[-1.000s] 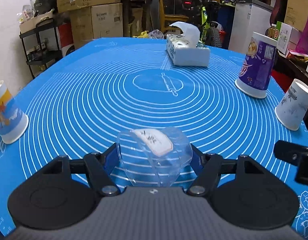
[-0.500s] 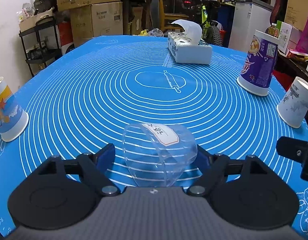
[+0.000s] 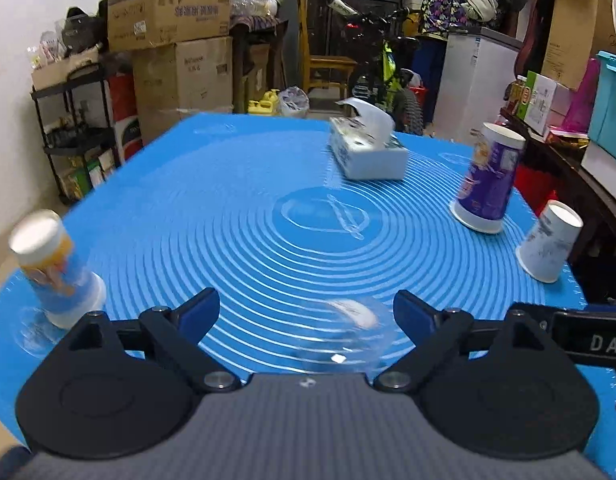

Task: Flip cup upside down
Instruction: 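Grasp the clear cup with the right tool while the left tool releases it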

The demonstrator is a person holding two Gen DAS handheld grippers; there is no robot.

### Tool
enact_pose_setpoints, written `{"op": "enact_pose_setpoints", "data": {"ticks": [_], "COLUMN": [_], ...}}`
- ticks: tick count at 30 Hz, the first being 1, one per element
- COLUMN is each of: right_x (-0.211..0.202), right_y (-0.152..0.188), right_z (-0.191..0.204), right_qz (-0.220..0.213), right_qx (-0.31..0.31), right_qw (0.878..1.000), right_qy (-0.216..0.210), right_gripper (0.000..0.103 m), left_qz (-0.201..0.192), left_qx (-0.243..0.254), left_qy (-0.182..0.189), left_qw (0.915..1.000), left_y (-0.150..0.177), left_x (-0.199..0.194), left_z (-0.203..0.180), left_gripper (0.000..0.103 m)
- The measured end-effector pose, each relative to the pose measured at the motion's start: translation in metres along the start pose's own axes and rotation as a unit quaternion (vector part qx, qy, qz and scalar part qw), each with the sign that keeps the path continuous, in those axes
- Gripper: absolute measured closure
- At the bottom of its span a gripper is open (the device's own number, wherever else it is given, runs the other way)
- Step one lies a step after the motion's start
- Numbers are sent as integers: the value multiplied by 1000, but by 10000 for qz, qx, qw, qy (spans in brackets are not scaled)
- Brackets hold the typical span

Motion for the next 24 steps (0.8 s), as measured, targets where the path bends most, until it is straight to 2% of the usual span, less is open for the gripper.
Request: {"op": "enact_pose_setpoints", "data": {"ticks": [5,10,13,24], "right_x": [0,14,20,51], "right_y": [-7,-11,-13,-20], "right_z": [26,45,53,83], "right_qz": [596,1398,1527,2062], "right_qx": [430,1262,1643,2205], "right_qw": [9964,9797,9720,9515], "right_qy": [-432,-683,-704,-592], "right_gripper": [6,15,16,19], "left_qz": [-58,-77,-192,-265], "left_qx": [-51,-228,-335,-585], "left_qy": [-473,-652,-683,-672], "left_qw": [9988,9976,9969,9957], "left_y": [-17,-25,-27,-24], "left_x": [2,4,-1,-3], "left_z": [35,65,78,101], "left_gripper": [10,10,10,10]}}
Point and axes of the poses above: each gripper's, at about its wrist camera, not at the fingertips, and x roughly the way its jaws point, z to its left, y to its underside, the point moved 3 cm from there along x, roughly the way its jaws point, and after that the axes turned 9 degrees about y, right-handed, at the moved point
